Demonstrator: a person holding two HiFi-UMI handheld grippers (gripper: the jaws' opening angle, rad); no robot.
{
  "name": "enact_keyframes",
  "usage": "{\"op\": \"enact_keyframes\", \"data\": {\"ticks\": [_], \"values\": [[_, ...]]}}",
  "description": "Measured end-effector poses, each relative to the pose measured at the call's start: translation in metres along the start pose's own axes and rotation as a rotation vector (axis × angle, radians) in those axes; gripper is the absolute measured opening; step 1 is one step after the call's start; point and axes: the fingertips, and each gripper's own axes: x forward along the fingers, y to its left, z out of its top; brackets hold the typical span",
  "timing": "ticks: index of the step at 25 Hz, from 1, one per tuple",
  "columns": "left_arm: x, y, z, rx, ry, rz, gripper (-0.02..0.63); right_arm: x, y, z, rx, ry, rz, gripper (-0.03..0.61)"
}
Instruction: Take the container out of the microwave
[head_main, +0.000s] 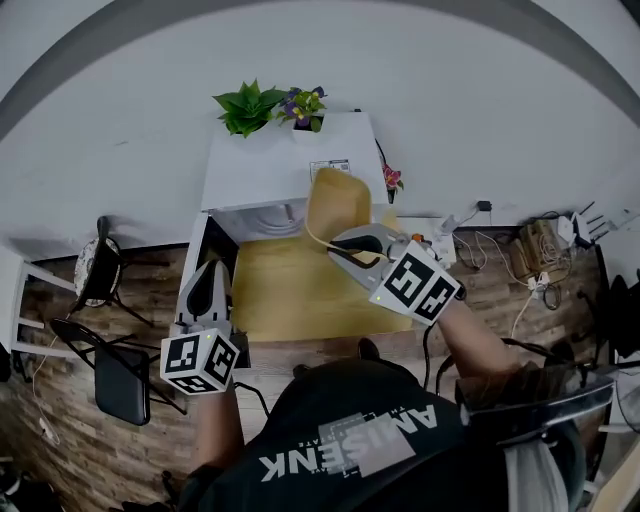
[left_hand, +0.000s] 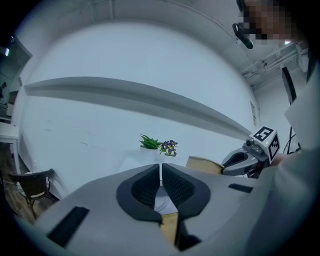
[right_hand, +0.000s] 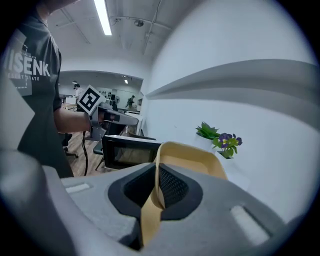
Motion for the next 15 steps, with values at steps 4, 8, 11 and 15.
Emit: {"op": "enact_keyframes", "data": {"ticks": [4,8,11,15], "values": [[0.003,-0.012,0.01,-0.018,-0.005,0.011,0.002,-0.023,-0.021,0.005,0.03,-0.037,-0.018,0.026],[0.0,-0.026,0.029,0.005,-0.039,0.023,0.002,-0.041,-0.037,0.008,0.019,-0.06,-0.036,0.026],[-0.001,-0.041,0.041,0.029,-0.056,0.014,0.002,-0.052,-0.043,0.009,-0.018,-0.063,-0.035,0.026],[-0.003,-0.051,0.044,0.051,-0.038,0.03,0.002,-0.056,-0.047,0.011,-0.015,-0.084,-0.026,0.026]]}}
